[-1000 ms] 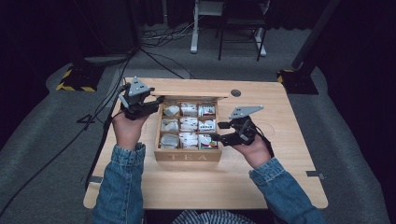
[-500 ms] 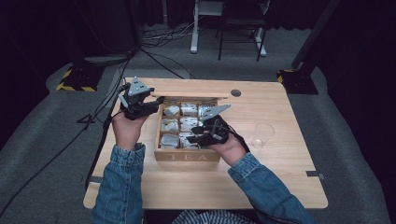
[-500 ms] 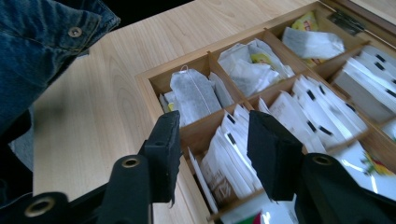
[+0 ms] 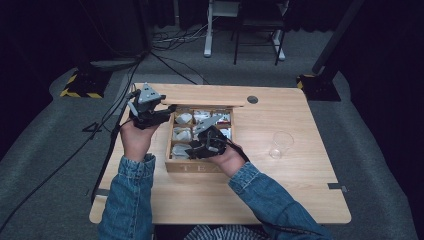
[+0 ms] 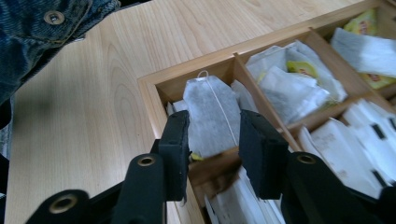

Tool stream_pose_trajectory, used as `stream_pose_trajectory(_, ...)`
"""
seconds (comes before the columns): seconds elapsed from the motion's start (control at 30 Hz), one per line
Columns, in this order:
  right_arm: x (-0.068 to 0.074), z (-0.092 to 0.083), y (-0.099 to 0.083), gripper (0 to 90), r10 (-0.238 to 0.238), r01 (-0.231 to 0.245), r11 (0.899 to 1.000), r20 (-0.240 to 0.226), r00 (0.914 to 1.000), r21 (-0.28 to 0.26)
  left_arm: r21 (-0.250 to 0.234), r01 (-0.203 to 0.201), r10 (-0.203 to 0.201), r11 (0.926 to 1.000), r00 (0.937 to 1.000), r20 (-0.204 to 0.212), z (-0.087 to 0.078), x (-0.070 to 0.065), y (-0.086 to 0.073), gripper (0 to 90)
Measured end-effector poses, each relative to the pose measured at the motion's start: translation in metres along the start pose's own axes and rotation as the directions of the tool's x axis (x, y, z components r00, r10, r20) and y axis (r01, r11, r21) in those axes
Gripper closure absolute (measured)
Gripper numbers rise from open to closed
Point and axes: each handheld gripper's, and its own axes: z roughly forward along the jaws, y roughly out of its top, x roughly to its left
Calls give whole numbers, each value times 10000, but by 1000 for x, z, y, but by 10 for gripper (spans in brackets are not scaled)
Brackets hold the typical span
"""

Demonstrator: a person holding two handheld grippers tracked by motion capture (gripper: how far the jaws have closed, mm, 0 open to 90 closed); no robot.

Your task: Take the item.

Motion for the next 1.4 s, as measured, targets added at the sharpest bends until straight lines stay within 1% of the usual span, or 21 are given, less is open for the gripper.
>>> stream_pose_trajectory(0.17, 2, 13, 3, 606, -86, 86, 10000, -59, 9999, 4, -2, 11, -11, 10000, 10000, 6, 0, 0, 0, 495)
stream_pose_trajectory(0.33, 0, 22, 4, 600, -84, 85, 9997, -13, 10000, 235, 23, -20, 20, 10000, 10000, -7, 0, 0, 0, 495)
stream_pose_trajectory(0.37, 1, 25, 6, 595, -151, 150, 9995, 16, 9999, 279, 24, -24, 24, 10000, 10000, -7, 0, 0, 0, 495)
stream_pose_trajectory(0.53, 3, 31, 9, 581, -327, 326, 9987, 11, 9995, 397, 31, -18, 18, 10000, 10000, -3, 0, 0, 0, 495)
stream_pose_trajectory(0.67, 4, 35, 10, 590, -465, 460, 9974, 93, 9989, 550, 36, -28, 28, 10000, 10000, -9, 0, -1, 0, 495)
stream_pose_trajectory(0.77, 4, 38, 10, 601, -555, 535, 9956, 235, 9982, 775, 41, -39, 39, 10000, 10000, -6, 0, -1, 0, 495)
stream_pose_trajectory(0.8, 4, 40, 11, 609, -567, 543, 9949, 255, 9981, 852, 44, -39, 39, 10000, 10000, -1, 0, -1, 0, 495)
stream_pose_trajectory(0.87, 4, 40, 11, 655, -634, 601, 9946, 360, 9973, 850, 54, -55, 55, 10000, 10000, 2, 0, 0, 0, 495)
stream_pose_trajectory(1.07, 4, 36, 13, 834, -714, 685, 9953, 405, 9966, 678, 51, -60, 60, 10000, 10000, 4, 0, 0, 0, 495)
stream_pose_trajectory(1.13, 5, 35, 14, 892, -806, 777, 9946, 401, 9959, 685, 49, -60, 60, 10000, 10000, 14, 0, 0, 0, 494)
stream_pose_trajectory(1.27, 7, 35, 14, 900, -971, 930, 9929, 523, 9939, 745, 50, -60, 60, 10000, 10000, 12, 0, 0, 0, 493)
stream_pose_trajectory(1.4, 7, 30, 15, 900, -888, 852, 9946, 602, 9942, 593, 45, -38, 38, 10000, 10000, 23, 0, 0, 0, 493)
